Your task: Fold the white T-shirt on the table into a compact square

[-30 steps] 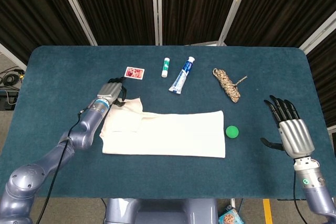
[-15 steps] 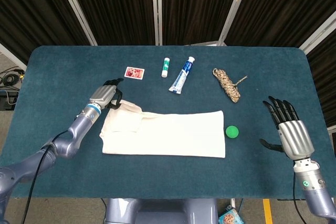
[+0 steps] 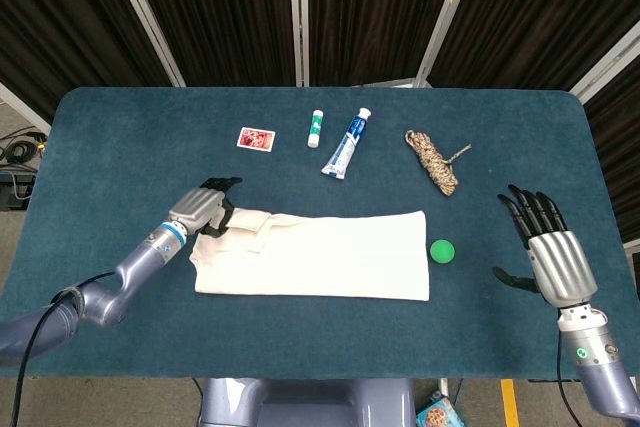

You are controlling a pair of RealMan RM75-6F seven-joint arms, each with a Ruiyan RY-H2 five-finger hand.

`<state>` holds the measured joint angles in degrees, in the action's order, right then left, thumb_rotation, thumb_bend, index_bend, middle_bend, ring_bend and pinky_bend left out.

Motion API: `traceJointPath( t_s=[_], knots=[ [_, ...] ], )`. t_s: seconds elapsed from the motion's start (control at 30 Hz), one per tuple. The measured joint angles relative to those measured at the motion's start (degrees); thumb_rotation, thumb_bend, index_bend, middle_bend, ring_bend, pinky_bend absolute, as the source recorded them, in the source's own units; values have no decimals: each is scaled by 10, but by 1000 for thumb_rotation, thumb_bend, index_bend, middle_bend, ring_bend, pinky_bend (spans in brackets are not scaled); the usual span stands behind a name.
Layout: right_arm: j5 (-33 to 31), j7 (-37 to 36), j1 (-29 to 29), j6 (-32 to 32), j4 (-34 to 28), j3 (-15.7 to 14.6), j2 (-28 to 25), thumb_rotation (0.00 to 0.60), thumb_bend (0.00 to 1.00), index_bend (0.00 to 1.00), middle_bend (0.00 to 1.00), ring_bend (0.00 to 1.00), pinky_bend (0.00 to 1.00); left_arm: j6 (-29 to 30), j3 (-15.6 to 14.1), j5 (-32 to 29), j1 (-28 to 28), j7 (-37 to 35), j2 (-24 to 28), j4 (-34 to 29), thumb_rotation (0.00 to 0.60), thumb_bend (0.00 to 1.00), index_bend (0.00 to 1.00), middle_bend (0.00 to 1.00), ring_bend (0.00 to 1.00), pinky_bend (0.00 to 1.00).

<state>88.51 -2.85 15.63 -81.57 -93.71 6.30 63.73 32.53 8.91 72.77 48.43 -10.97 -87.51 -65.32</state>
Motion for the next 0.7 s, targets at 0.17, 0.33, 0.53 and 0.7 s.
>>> traceJointPath(
  t_s=[0.17, 0.33, 0.53, 0.7],
  knots=[
    [2, 0, 0, -1, -2, 0, -1, 600, 0, 80, 0, 0, 0, -16, -11, -14, 2, 22, -1, 0, 600, 540, 715, 0, 0, 0],
    [2, 1, -1, 0, -2, 0, -1, 600, 0, 80, 0, 0, 0, -24, -19, -32, 4, 44, -6, 8, 600, 539, 695, 0, 0, 0],
    [4, 1, -1, -1, -3, 0, -1, 600, 0, 80, 0, 0, 0, -30, -23, -48, 5, 54, -18, 18, 600, 454, 620, 0, 0, 0],
    [4, 2, -1, -1, -3, 1, 0, 600, 0, 80, 0, 0, 0, -39, -25, -56, 6, 56, -23, 22, 600, 102, 337, 0, 0, 0]
  ],
)
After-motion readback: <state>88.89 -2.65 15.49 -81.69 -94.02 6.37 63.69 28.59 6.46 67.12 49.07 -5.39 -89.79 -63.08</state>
